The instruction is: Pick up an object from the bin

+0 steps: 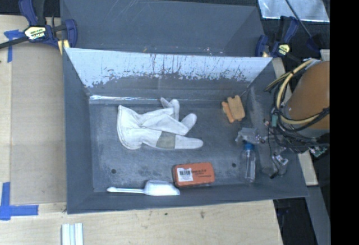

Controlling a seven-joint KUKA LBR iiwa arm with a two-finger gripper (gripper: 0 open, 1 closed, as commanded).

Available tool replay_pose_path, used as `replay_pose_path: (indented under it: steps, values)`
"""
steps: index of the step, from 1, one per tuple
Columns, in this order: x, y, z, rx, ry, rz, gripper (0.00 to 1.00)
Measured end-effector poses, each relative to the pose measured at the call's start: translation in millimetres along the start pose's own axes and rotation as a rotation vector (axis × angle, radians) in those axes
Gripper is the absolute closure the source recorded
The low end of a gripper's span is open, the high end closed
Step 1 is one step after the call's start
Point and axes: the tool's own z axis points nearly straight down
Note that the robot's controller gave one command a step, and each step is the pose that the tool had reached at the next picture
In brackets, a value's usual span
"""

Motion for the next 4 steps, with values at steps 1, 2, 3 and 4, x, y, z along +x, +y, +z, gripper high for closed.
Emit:
replay_pose_path:
  steps: [1, 2, 3, 4]
  values:
    - [7.9, 2.6, 10.1, 0.003, -0.004, -0.102, 0.00]
    - [-13.0, 1.9, 46.3, 0.002, -0.002, -0.201, 1.00]
    - [-12.9, 1.8, 46.3, 0.002, -0.002, -0.201, 1.00]
    - [-11.9, 3.3, 40.7, -0.003, 0.001, -0.201, 1.00]
